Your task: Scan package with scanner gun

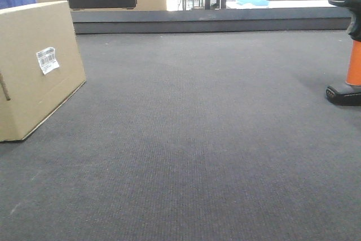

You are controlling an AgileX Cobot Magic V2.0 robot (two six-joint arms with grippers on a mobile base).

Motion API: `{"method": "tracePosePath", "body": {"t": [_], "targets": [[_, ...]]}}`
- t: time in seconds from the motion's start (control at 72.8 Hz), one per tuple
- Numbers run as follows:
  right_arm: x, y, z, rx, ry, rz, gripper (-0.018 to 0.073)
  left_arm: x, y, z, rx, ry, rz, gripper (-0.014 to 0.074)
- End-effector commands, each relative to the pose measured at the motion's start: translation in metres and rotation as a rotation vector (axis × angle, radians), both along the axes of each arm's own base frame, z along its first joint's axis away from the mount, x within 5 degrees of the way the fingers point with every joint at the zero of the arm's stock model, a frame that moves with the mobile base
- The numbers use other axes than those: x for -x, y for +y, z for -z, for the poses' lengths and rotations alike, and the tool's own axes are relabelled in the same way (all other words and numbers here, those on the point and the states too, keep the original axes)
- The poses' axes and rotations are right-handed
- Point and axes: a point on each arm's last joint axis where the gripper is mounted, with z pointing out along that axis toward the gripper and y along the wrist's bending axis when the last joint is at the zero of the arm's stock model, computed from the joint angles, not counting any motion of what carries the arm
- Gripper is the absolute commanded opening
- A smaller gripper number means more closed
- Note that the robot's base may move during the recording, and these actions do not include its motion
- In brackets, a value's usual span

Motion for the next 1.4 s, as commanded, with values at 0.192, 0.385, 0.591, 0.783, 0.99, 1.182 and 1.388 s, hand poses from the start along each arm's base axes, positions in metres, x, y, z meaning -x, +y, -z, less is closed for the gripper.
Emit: {"method": "tracePosePath", "body": {"t": [0.192,0.385,0.591,0.783,0.99,1.182,1.388], "targets": [[0.0,0.0,-0.002,0.007,-0.027,0.008,-0.0169,-0.034,-0.006,-0.049,0.105,0.401,0.05,-0.0111],[0.0,0.0,-0.002,0.007,-0.027,0.008,-0.0169,-0.072,-0.008,-0.076,0.104,0.578,0.057,-0.0111],[0.0,0.0,-0.002,0.007,-0.027,0.008,-0.0169,-0.121,-0.011,-0.102,0.106,0.738,0.067,-0.0111],[0.0,0.0,-0.002,0.007,-0.027,0.008,-0.0169,-0.178,-0.013,-0.108,0.112,0.846,0.071,-0.0111],[0.0,0.0,-0.002,0.007,-0.027,0.008,-0.0169,-0.221,-0.028,-0.113,0.048,0.892,0.109,-0.0073],[0.0,0.0,-0.002,0.007,-0.027,0.008,-0.0169,-0.242,-0.04,-0.106,0.001,0.935,0.129,0.0294],[0.0,0.0,-0.002,0.007,-0.027,0.008,-0.0169,-0.253,-0.039,-0.093,-0.019,0.976,0.115,0.0585]]}}
